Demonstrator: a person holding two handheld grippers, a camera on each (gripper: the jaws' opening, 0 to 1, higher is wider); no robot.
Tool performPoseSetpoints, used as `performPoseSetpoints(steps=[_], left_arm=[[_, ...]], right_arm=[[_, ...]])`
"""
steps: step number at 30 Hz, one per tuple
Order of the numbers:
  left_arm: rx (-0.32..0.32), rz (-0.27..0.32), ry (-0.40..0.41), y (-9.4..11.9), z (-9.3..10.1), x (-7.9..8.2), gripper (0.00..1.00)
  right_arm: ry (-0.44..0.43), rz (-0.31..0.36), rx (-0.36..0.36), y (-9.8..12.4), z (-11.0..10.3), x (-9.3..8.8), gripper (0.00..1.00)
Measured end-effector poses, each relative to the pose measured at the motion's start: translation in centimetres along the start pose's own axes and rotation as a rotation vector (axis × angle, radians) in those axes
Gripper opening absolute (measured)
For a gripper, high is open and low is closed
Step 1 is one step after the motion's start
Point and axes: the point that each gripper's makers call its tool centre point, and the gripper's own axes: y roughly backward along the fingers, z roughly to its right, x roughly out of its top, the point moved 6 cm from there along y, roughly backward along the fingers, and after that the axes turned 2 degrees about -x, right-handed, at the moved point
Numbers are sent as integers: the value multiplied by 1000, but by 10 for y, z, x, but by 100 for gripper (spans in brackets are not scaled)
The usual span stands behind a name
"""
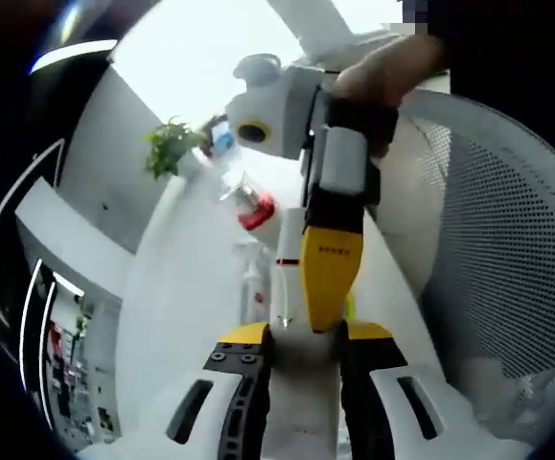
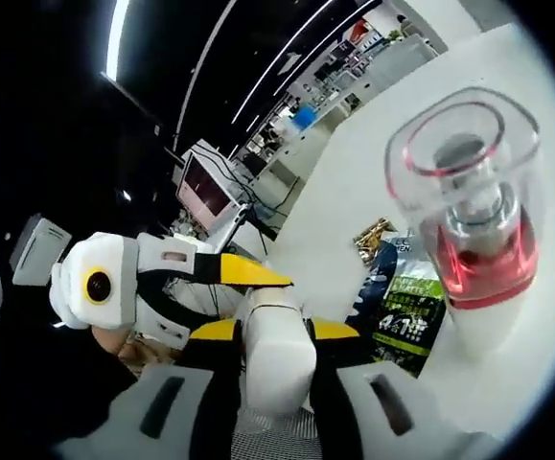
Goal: Arrange the skincare products in the storage area until every visible bottle or jar stands upright without overlapping.
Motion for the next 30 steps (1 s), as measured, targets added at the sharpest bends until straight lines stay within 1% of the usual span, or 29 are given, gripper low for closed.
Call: performPoseSetpoints(steps=[1, 2, 3, 6, 8, 10, 12, 13, 17, 20, 23, 24, 25, 26, 27, 28, 29, 30], left_arm=[[-5, -6, -16, 0, 1, 0, 24], [-4, -15, -17, -2, 1, 1, 24], [-5, -18, -25, -2, 1, 0, 24], [1, -10, -22, -1, 0, 1, 25], [13, -1, -43, -2, -1, 1, 26], [14, 5, -44, -3, -2, -1, 27], [21, 3, -71, -5, -2, -2, 27], [31, 13, -93, -5, -2, -2, 28], [37, 46, -87, -5, -2, -4, 29], [38, 42, -84, -6, -2, -4, 29], [53, -5, -79, -6, -4, -13, 33], [61, -13, -47, -4, -6, -17, 36], [54, -16, -21, -2, -6, -20, 38], [58, -5, 53, 1, -8, -24, 40], [70, 3, 98, 4, -11, -28, 42], [81, 27, 163, 8, -14, -33, 43], [85, 31, 216, 10, -15, -38, 44], [78, 42, 306, 13, -16, -44, 45]], right_arm=[[-16, -4, 20, -1, -3, -1, 23], [-1, 1, -1, -1, -1, -1, 23], [0, 1, -5, -1, -1, -1, 23], [-17, 18, -3, 0, 0, 0, 23], [-41, 40, -4, 1, 0, 1, 22], [-34, 42, -13, -1, 0, 2, 22], [-33, 48, -21, -2, 2, 2, 22], [-36, 57, -17, -1, 3, 2, 22], [-61, 68, -19, 1, 5, 4, 22], [-72, 69, -18, 1, 6, 4, 22], [-113, 78, -16, 2, 10, 3, 21], [-117, 83, -20, 4, 12, 3, 21], [-121, 88, -23, 5, 12, 4, 21], [-121, 94, -27, 7, 12, 5, 21], [-119, 102, -26, 9, 11, 7, 21], [-125, 110, -23, 11, 11, 8, 21], [-134, 124, -18, 14, 11, 10, 21], [-135, 129, -17, 16, 10, 11, 22]])
